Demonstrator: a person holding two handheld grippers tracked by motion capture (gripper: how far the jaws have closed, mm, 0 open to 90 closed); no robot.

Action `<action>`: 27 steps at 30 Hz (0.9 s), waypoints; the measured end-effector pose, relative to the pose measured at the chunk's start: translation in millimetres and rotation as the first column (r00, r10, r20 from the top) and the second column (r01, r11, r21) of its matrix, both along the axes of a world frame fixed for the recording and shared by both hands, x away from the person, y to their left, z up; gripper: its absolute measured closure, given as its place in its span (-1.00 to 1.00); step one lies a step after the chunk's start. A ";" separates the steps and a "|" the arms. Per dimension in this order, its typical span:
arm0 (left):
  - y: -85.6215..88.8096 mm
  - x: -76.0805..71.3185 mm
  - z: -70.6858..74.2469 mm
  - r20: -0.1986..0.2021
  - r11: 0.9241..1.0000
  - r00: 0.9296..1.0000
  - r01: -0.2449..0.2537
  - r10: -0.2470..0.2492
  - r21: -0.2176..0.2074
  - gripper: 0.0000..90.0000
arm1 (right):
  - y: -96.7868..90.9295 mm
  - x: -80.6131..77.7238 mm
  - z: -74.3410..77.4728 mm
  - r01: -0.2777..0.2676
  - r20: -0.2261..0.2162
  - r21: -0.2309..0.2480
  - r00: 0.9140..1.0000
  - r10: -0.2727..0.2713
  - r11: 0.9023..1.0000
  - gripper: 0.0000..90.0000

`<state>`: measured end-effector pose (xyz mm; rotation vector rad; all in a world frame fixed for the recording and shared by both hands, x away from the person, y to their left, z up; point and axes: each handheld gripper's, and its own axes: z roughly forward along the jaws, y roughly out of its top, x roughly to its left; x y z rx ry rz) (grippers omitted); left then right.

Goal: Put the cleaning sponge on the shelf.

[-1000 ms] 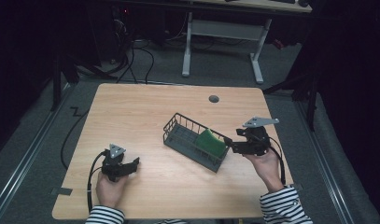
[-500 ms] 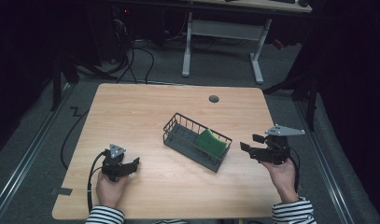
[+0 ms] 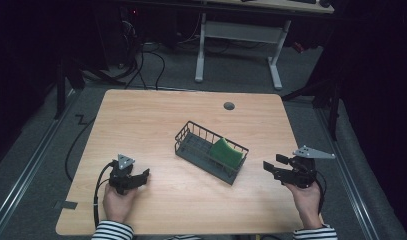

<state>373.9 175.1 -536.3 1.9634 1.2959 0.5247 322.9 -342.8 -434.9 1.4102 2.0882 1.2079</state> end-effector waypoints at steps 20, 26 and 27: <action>-0.7 -0.1 0.0 0.000 1.000 1.000 0.002 -0.002 0.009 -0.37 | 0.4 -5.3 -55.6 0.064 -0.055 0.036 0.997 -0.062 0.997 -0.22; -0.6 -0.1 0.1 0.000 1.000 1.000 0.002 -0.002 0.008 -0.37 | 3.7 -3.1 -69.6 0.093 -0.073 0.024 0.993 -0.091 0.995 -0.22; -0.6 -0.1 0.1 0.000 1.000 1.000 0.002 -0.002 0.007 -0.37 | 3.9 -2.2 -72.4 0.091 -0.071 0.017 0.993 -0.090 0.996 -0.22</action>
